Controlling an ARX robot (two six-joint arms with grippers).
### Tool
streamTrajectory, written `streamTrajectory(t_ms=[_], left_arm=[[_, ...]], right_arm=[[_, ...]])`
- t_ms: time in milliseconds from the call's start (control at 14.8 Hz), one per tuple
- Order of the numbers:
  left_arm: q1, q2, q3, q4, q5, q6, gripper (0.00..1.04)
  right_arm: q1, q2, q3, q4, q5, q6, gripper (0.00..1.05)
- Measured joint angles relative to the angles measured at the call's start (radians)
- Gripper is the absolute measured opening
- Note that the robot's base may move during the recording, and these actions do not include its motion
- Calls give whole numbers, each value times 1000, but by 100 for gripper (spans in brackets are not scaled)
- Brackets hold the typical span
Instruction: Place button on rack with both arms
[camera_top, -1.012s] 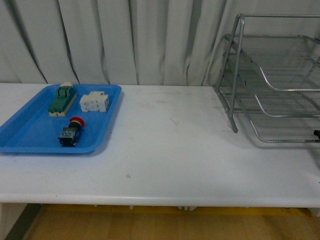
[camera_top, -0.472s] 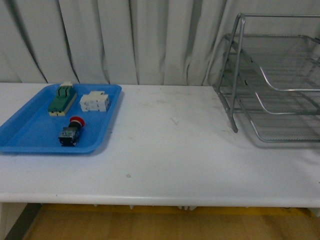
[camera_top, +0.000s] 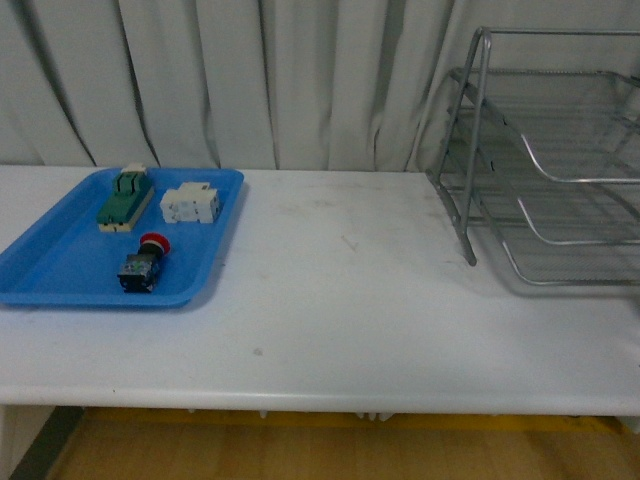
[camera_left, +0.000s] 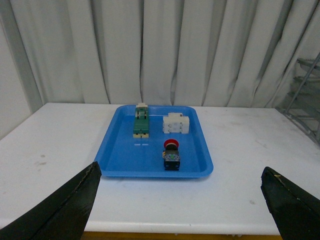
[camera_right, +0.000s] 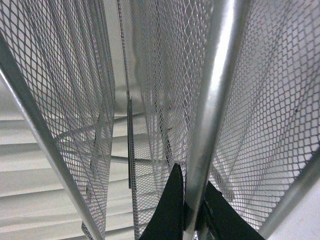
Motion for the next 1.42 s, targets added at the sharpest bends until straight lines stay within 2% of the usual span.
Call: streamTrajectory(t_ms=[540,877,945,1147,1417], left_arm=[[0,0,0,0,0,0,98],[0,0,0,-1,0,0,98],[0,0,0,0,0,0,98],[0,0,0,0,0,0,98],[0,0,0,0,0,0,98]], right_arm=[[-67,-134,-282,17,10,-51,4],[-133,-212,-451,24,-37,-72,4],[-142,-225,-462,14,-41,-75,11],[-182,-238,-475,-5,-6,-75,48],[-180,-300,-509,-8,3,-76,96]])
